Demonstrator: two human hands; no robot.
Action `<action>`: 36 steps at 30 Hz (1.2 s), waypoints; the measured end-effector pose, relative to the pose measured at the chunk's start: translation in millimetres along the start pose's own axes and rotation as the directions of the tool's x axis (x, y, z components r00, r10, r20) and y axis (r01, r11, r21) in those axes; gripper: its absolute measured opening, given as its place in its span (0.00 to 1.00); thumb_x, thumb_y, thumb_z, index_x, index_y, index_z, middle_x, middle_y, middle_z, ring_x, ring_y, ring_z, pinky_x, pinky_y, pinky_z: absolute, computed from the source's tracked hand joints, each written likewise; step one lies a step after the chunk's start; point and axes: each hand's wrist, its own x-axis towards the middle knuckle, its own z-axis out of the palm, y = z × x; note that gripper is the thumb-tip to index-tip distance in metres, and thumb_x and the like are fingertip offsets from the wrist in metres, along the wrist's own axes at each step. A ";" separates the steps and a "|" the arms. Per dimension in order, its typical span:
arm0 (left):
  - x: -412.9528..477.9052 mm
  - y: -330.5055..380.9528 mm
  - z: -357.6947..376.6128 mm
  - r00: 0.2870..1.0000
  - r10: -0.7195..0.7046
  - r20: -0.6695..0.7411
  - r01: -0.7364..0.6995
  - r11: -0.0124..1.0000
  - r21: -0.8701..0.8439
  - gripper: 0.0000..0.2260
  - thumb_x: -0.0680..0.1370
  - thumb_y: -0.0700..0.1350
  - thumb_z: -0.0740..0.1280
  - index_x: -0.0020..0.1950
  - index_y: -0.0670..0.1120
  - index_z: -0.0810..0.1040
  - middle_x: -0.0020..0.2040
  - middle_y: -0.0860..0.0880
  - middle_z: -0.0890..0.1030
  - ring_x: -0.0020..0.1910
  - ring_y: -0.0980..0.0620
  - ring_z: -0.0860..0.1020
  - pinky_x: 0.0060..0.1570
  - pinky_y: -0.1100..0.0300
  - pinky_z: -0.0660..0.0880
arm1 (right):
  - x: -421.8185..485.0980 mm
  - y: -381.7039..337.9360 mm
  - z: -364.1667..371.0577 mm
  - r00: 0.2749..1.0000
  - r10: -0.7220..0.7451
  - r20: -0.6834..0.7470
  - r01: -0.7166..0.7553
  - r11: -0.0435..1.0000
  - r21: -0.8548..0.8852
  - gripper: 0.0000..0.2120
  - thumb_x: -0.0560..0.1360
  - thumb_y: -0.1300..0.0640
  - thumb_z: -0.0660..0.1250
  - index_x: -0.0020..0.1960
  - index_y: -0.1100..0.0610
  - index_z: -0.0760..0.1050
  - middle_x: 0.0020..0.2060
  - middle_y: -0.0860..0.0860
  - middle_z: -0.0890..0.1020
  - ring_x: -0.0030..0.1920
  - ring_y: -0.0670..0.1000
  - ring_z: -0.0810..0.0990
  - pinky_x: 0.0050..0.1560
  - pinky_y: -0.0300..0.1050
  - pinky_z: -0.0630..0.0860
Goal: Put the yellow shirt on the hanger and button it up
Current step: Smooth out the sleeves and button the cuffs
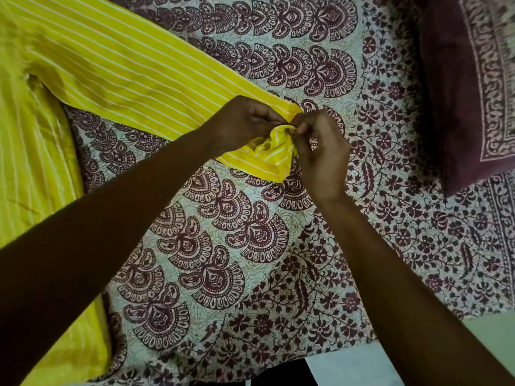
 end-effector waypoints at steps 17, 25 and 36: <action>-40.0 -36.0 31.2 0.791 -0.408 -0.456 0.185 0.870 -0.458 0.08 0.78 0.50 0.63 0.53 0.49 0.68 0.44 0.49 0.76 0.37 0.52 0.77 0.36 0.58 0.78 | -25.0 -9.4 -6.6 0.930 0.368 0.019 -0.368 0.927 0.075 0.09 0.75 0.62 0.65 0.54 0.59 0.78 0.46 0.46 0.81 0.47 0.42 0.80 0.49 0.44 0.79; -41.3 -38.4 36.6 0.826 -0.102 -0.554 -0.004 0.982 -0.187 0.09 0.67 0.42 0.69 0.43 0.54 0.73 0.45 0.48 0.78 0.42 0.49 0.75 0.45 0.43 0.77 | 47.2 18.6 19.9 0.708 0.396 0.585 -0.339 0.917 -0.210 0.20 0.73 0.51 0.69 0.61 0.60 0.76 0.48 0.56 0.81 0.48 0.47 0.78 0.52 0.42 0.72; -45.1 -13.5 43.3 0.757 0.273 -0.594 -0.261 0.959 0.109 0.17 0.73 0.36 0.68 0.59 0.46 0.69 0.36 0.56 0.73 0.32 0.62 0.74 0.35 0.69 0.71 | 46.5 7.0 0.6 0.762 0.647 -0.024 -0.596 0.715 0.367 0.09 0.78 0.52 0.62 0.49 0.56 0.77 0.40 0.46 0.80 0.40 0.41 0.76 0.45 0.36 0.73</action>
